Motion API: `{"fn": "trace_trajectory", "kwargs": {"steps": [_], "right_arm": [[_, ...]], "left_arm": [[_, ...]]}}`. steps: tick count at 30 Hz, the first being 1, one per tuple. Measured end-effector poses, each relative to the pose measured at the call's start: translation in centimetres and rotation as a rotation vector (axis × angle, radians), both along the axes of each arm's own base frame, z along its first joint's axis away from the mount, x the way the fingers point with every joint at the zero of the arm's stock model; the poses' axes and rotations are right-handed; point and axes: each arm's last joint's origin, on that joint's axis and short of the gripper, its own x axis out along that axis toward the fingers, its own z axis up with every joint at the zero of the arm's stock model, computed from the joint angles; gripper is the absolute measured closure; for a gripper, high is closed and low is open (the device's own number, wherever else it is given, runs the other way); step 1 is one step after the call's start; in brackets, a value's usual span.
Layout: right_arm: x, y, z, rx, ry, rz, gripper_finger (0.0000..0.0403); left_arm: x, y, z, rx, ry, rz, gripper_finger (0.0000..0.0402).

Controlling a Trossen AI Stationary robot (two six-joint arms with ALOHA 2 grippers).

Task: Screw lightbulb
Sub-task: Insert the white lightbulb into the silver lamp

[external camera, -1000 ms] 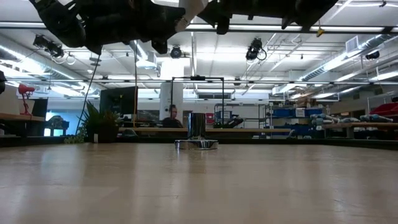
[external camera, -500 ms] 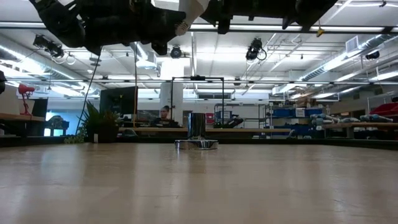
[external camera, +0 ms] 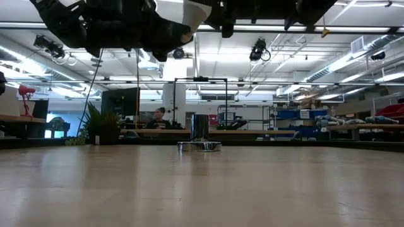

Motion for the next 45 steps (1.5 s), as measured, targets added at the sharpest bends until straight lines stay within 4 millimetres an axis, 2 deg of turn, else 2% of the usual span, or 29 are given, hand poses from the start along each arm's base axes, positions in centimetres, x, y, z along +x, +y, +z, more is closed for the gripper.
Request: {"fn": "trace_trajectory", "kwargs": {"steps": [4,11,16,21,32,39,45], "right_arm": [[0.3,-0.6,0.0,0.001,0.081,-0.016,0.0117],[0.0,-2.4,-1.3,0.021,0.233,-0.084,0.0116],[-0.5,-3.6,-3.0,0.078,0.285,-0.122,0.0116],[-0.7,-3.9,-4.6,0.110,0.288,-0.132,0.0116],[0.9,-4.2,-8.6,0.121,0.343,-0.162,0.0115],[1.1,-4.3,-9.8,0.124,0.386,-0.163,0.0115],[1.3,-4.5,-10.7,0.114,0.402,-0.173,0.0115]], "left_arm": [[0.0,0.1,-0.7,-0.009,0.068,0.046,0.0218],[-0.3,0.6,-2.6,0.012,0.267,0.170,0.0229],[-1.4,1.5,-4.2,0.006,0.321,0.269,0.0259],[-2.2,2.4,-6.2,-0.015,0.321,0.352,0.0302],[0.8,4.2,-10.0,-0.005,0.404,0.391,0.0371],[1.5,4.4,-11.5,-0.036,0.429,0.391,0.0383],[1.6,4.3,-12.0,-0.069,0.439,0.359,0.0383]]}}
